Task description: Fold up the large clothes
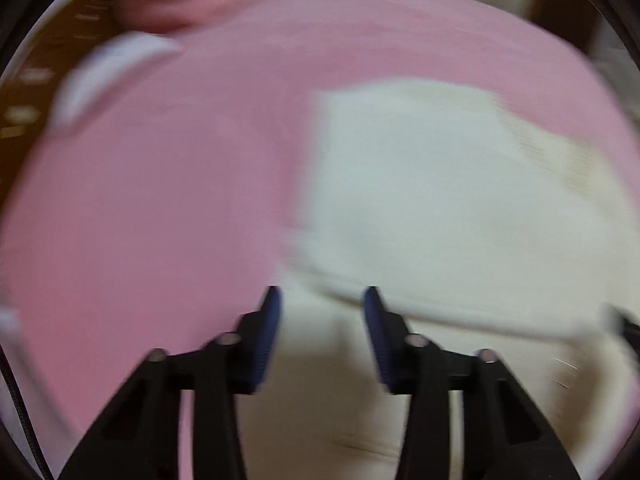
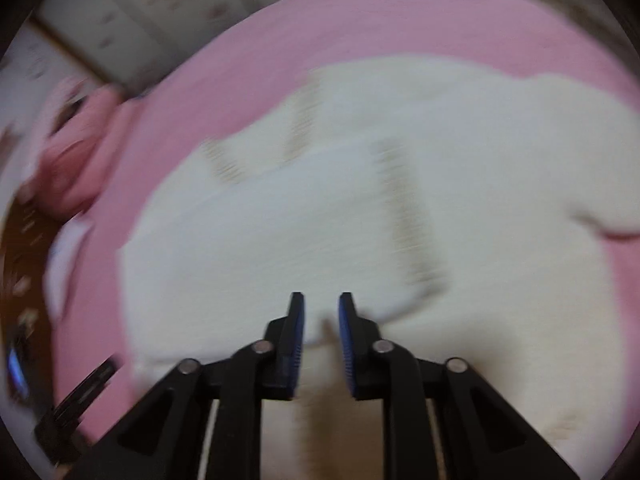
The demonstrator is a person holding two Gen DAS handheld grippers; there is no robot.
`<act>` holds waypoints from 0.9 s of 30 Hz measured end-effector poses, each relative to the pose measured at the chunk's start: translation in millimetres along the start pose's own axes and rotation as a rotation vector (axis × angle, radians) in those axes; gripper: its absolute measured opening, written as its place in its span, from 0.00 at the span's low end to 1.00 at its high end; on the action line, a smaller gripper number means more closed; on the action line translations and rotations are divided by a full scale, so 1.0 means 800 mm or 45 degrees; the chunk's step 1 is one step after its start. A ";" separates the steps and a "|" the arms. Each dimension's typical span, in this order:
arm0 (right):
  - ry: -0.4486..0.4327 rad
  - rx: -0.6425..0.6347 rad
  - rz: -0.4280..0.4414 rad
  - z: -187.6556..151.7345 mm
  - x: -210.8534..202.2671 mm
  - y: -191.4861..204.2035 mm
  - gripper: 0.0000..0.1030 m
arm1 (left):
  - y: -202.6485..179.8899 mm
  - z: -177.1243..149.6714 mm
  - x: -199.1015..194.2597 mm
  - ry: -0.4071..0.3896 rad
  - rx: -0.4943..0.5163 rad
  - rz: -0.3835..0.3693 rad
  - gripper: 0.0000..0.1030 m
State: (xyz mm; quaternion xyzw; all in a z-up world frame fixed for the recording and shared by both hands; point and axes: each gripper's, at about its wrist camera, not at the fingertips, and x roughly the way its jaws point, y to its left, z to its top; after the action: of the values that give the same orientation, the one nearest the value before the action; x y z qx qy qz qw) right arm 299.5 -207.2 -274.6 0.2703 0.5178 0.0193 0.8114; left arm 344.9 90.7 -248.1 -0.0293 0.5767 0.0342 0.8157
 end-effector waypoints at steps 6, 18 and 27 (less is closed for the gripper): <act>0.222 -0.227 0.412 -0.023 0.092 0.091 0.05 | -0.026 0.039 0.086 0.290 -0.139 -0.234 0.09; -0.088 -0.055 -0.369 0.035 0.032 -0.066 0.00 | 0.069 0.041 0.060 0.153 -0.241 -0.035 0.01; 0.175 -0.139 0.413 0.020 0.169 0.078 0.00 | -0.060 0.083 0.092 0.172 -0.163 -0.476 0.05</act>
State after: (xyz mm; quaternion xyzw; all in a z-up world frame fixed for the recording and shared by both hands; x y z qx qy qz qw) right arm 391.3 -118.9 -353.1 0.3038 0.5198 0.1963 0.7739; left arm 436.3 50.6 -294.5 -0.1898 0.6114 -0.0832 0.7637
